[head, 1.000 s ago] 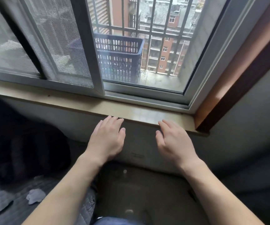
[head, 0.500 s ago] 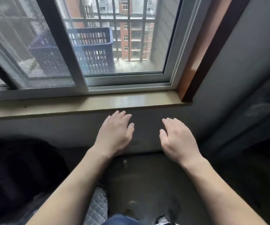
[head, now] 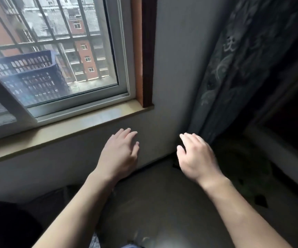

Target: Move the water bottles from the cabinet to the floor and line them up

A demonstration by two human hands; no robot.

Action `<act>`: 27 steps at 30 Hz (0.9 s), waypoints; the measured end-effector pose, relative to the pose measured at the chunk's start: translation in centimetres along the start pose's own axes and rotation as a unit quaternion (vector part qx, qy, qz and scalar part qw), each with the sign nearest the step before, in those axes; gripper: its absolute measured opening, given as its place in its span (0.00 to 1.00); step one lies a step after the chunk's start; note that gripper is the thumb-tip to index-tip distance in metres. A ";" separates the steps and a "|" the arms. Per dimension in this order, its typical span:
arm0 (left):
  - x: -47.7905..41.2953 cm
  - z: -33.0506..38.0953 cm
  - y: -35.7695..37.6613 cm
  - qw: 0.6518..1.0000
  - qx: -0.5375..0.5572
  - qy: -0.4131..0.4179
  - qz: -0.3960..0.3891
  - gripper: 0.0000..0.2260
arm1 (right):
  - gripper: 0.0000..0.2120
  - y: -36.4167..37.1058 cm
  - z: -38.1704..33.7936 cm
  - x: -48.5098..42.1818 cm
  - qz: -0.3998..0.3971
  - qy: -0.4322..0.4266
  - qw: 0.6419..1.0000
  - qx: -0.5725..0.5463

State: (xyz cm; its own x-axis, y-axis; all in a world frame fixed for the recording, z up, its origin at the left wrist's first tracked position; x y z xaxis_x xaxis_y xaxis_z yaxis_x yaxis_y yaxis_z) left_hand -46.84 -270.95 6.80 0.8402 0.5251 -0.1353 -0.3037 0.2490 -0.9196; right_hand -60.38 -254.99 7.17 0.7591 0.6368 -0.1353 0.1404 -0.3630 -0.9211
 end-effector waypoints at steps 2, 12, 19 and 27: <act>-0.2 3.8 1.2 1.000 -0.010 0.028 0.000 0.19 | 0.23 -0.8 3.5 1.2 -0.001 0.020 1.000 0.000; 1.1 22.8 8.5 0.993 -0.011 0.118 -0.011 0.17 | 0.29 -7.1 21.4 8.4 0.014 0.075 0.997 0.016; 2.9 34.3 13.1 0.984 -0.009 0.176 -0.026 0.12 | 0.27 -12.5 31.6 14.3 0.008 0.130 0.991 0.022; 2.6 47.1 18.9 0.946 -0.017 0.312 -0.086 0.22 | 0.24 -18.3 41.9 20.1 0.037 0.223 0.974 0.024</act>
State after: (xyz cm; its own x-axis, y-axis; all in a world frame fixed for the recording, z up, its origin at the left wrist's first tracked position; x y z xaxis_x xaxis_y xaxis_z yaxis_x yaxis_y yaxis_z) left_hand -71.52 -226.52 6.43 0.9807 -0.1049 -0.1650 -0.1338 0.2556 -0.9575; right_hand -74.39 -207.05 6.01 0.9681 0.2473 -0.0401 0.0529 -0.3582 -0.9321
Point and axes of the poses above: each hand's wrist, its own x-axis away from the middle knuckle, its own y-axis out of the palm, z = x × y, the point moved 9 cm from there along -x, towards the middle knuckle, and after that the axes turned 5 degrees about y, right-handed, at the moved point
